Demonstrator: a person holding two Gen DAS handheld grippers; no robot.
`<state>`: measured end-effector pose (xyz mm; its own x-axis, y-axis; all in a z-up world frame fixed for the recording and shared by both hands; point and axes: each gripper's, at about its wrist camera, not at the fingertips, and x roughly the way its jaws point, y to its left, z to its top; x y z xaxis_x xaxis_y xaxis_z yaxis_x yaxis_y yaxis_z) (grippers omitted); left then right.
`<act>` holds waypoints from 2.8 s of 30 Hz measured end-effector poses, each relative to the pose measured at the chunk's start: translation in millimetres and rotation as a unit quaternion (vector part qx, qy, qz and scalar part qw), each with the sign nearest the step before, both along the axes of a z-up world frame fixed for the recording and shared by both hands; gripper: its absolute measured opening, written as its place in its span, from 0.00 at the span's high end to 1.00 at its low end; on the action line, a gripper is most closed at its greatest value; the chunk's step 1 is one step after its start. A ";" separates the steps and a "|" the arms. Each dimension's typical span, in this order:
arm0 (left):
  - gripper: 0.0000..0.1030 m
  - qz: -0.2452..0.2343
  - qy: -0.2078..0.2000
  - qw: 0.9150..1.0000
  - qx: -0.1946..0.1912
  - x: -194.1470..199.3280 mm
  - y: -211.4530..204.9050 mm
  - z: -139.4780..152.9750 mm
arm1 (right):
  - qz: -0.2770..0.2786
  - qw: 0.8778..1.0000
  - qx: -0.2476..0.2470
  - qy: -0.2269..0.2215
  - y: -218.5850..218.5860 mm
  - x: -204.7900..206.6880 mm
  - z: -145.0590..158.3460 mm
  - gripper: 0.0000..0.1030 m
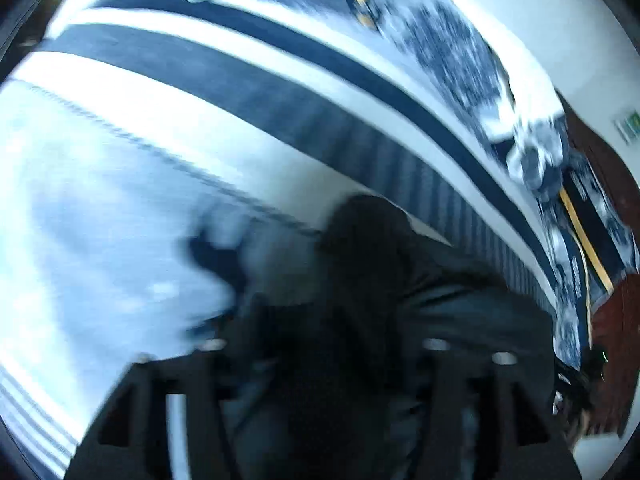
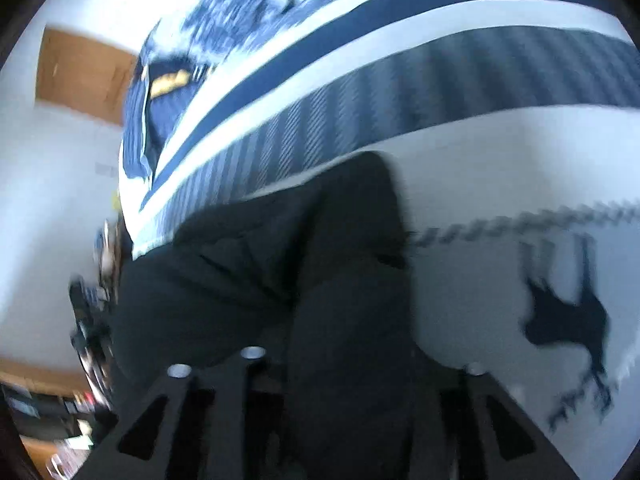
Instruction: Fold large clothes
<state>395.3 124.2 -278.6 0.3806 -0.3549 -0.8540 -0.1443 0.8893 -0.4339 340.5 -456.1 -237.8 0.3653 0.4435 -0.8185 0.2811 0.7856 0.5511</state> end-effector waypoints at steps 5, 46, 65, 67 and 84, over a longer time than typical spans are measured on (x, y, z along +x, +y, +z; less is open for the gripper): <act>0.25 0.056 -0.023 0.998 0.009 -100.9 47.9 23.1 | -0.065 0.996 -0.004 -0.062 -7.3 -93.3 50.6 0.17; 0.16 0.038 -0.143 0.964 0.219 -140.6 -76.3 74.8 | -0.040 0.966 -0.209 -0.146 145.8 -168.3 126.6 0.20; 0.07 0.024 -0.080 0.947 0.312 -83.1 -78.4 8.8 | 0.002 0.964 -0.265 -0.006 135.0 -46.0 4.2 0.29; 0.07 0.029 -0.145 0.941 0.304 -91.9 -80.8 36.5 | -0.008 0.967 -0.247 -0.062 132.2 -54.3 35.2 0.29; 0.04 0.058 -0.033 0.974 0.217 14.6 -57.2 -36.0 | 0.035 0.958 -0.283 0.016 128.4 30.0 -32.4 0.19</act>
<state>410.0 67.0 -314.6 0.4557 0.0837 -0.8862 -0.2401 0.9702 -0.0318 370.5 -327.6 -270.2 0.3218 -0.0531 -0.9453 0.2273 0.9736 0.0226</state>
